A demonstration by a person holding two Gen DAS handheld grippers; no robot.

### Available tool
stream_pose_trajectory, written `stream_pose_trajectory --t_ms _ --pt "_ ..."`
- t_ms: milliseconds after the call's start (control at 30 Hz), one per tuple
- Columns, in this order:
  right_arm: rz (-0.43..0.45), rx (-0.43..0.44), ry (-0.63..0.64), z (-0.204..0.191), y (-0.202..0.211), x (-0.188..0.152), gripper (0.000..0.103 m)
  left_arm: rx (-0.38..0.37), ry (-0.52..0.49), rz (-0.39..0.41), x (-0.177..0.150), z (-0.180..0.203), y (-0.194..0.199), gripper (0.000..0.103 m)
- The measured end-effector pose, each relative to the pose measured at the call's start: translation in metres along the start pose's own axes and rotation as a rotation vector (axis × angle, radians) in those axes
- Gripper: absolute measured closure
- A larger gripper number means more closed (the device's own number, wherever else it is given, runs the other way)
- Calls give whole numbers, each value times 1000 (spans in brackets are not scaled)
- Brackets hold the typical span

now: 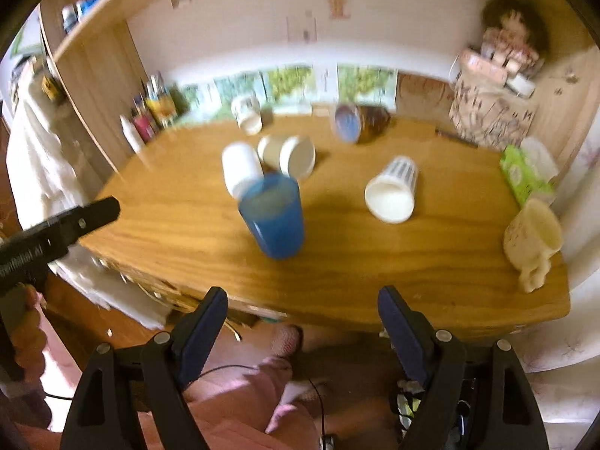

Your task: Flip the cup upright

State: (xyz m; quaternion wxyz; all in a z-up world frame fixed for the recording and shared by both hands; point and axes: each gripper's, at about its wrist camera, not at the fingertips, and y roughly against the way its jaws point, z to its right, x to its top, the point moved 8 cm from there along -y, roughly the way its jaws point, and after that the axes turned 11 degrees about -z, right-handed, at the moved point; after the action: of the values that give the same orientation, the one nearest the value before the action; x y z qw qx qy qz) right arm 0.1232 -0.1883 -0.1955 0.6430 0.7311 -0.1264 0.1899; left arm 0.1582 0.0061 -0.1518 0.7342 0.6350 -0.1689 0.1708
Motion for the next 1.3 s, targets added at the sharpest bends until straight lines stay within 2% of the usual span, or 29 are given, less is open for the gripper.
stream_pose_trajectory --t_ms 133,300,500,567,667,933,967,1000,1300 --pt "54 48 -49 -7 36 2 20 -5 0 51 2 7 30 18" --pt "65 87 -89 -10 61 -4 20 10 -24 111 2 19 53 18" --pt "141 1 -77 -15 80 -12 20 -2 -43 186 6 24 75 17" --pt "163 19 -87 -17 83 -13 20 2 -45 227 7 24 85 3" --pt "180 12 -108 -13 85 -12 15 -1 -33 295 8 20 97 2" --pt "286 -39 -72 -23 103 -7 12 29 -38 369 10 15 107 1" --pt "295 -43 -70 -23 105 -6 4 35 -39 379 11 14 109 1" --pt "302 -44 -69 -24 106 -5 0 37 -41 382 11 15 110 1" --pt "410 -85 -101 -11 124 -1 0 112 -45 436 12 16 115 1"
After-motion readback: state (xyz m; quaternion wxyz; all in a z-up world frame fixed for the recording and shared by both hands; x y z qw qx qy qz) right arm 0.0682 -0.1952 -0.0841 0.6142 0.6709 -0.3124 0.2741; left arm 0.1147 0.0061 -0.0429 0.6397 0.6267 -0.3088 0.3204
